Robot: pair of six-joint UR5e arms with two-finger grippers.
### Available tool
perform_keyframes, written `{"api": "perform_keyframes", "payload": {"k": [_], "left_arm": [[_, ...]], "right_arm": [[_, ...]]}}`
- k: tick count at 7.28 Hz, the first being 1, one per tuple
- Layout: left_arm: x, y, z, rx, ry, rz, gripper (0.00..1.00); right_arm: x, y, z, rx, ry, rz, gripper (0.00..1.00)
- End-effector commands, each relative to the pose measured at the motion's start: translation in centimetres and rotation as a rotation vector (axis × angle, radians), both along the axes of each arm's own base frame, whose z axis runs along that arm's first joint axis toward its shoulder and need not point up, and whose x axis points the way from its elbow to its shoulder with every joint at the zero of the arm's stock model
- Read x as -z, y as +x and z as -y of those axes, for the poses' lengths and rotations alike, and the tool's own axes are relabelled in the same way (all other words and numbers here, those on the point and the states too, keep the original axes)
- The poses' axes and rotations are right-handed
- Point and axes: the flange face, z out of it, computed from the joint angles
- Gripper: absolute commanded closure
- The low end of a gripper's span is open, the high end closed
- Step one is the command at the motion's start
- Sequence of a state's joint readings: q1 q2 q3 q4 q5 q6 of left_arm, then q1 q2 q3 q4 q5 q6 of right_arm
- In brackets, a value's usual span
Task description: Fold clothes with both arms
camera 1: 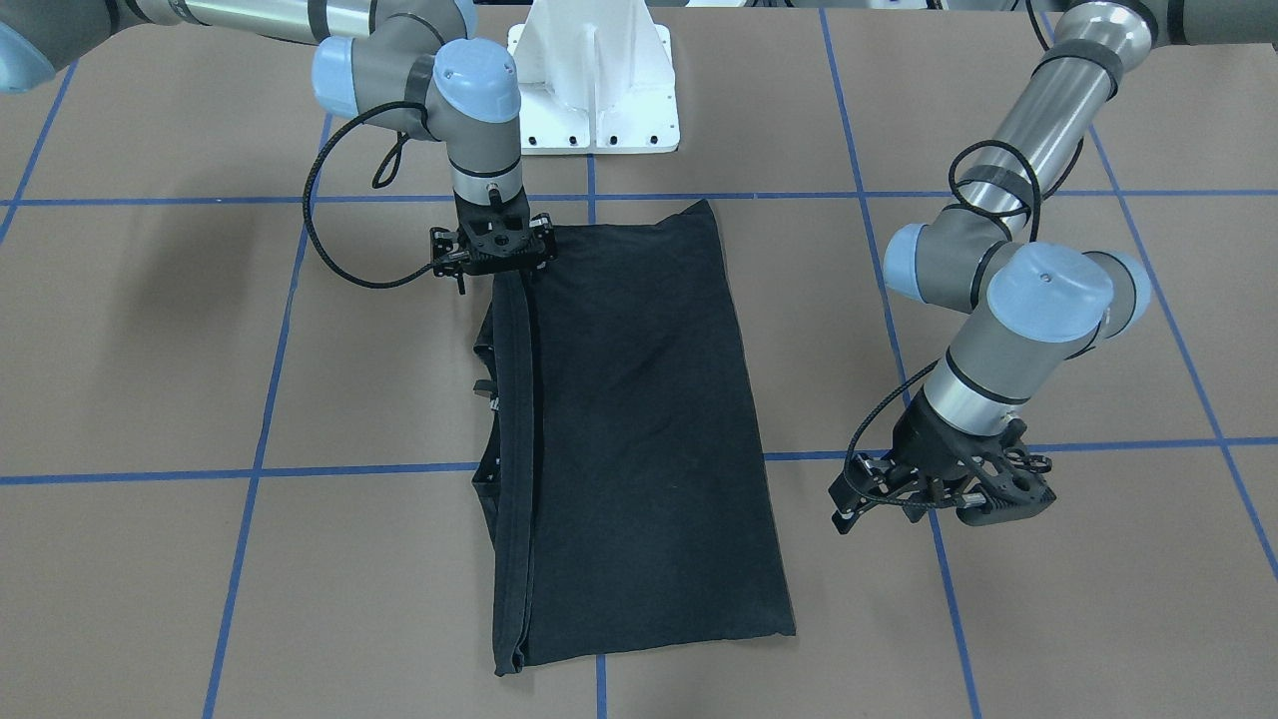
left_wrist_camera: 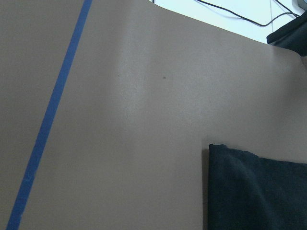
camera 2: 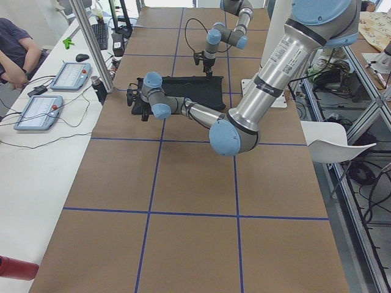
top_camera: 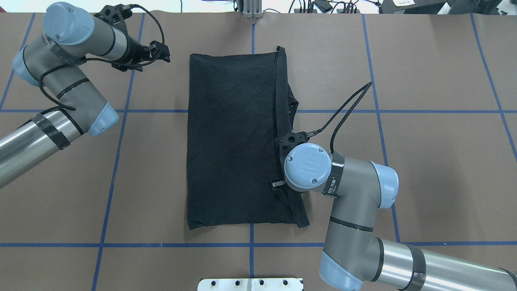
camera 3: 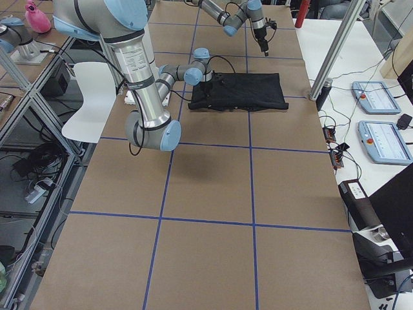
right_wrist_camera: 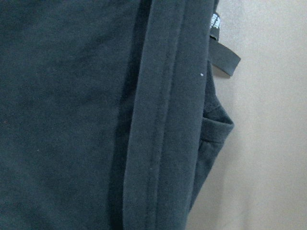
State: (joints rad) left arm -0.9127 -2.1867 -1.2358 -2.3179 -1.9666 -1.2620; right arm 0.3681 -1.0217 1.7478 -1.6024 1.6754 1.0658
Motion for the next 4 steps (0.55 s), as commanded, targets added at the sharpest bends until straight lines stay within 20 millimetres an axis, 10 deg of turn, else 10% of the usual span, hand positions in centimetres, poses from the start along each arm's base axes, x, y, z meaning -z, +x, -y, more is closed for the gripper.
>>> {"api": "perform_keyframes", "payload": {"k": [1,4], "left_arm": [[0.05,-0.03,-0.04,0.0,0.001,-0.001,0.0],[-0.07,-0.06,-0.05,0.002,0.0,0.001,0.0]], "right_arm": [[-0.16,-0.41,0.06,0.012,0.006,-0.009,0.0],[-0.37,-0.43,0.26,0.016,0.004,-0.025,0.0]]}}
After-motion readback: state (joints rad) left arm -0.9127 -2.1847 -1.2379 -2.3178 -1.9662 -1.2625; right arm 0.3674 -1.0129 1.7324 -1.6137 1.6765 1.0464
